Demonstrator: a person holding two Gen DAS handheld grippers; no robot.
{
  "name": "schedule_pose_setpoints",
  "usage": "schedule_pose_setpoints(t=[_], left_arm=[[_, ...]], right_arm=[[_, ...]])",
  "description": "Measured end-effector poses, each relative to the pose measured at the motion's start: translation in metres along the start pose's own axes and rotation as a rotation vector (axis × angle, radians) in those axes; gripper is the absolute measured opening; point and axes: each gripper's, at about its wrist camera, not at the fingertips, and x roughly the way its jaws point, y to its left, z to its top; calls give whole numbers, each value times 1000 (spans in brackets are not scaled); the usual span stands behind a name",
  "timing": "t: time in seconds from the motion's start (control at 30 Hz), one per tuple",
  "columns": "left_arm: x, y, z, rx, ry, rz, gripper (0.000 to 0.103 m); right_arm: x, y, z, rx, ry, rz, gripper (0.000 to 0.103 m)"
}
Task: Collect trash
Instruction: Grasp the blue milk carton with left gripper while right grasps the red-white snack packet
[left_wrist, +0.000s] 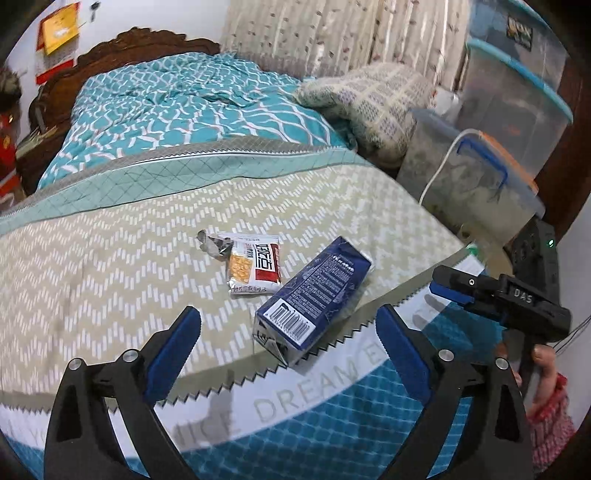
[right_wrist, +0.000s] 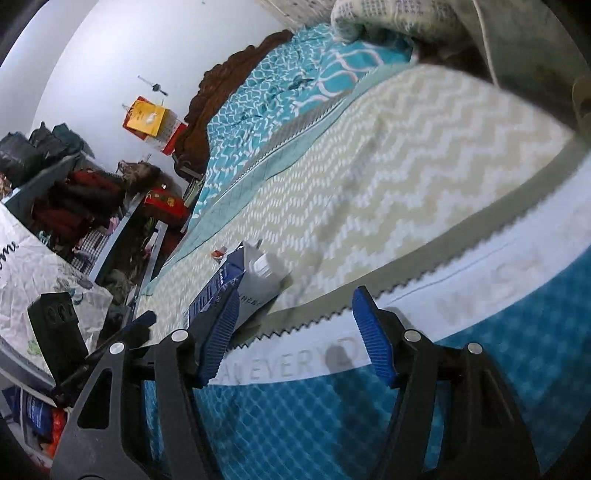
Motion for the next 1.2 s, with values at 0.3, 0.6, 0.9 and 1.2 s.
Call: schedule_pose_setpoints(t=[0.3, 0.6, 0.9, 1.2], left_arm=[[66, -36, 9, 187, 50, 35, 94], [53, -17, -5, 172, 69, -5, 52], [-24, 87, -57, -52, 15, 121, 50], [-54, 129, -87, -196, -28, 200, 51]], right_arm=[[9, 3, -19, 35, -122, -71, 66], [19, 9, -10, 46, -62, -75, 66], [91, 82, 3, -158, 80, -85, 66], [179, 135, 3, -383, 136, -312, 76]])
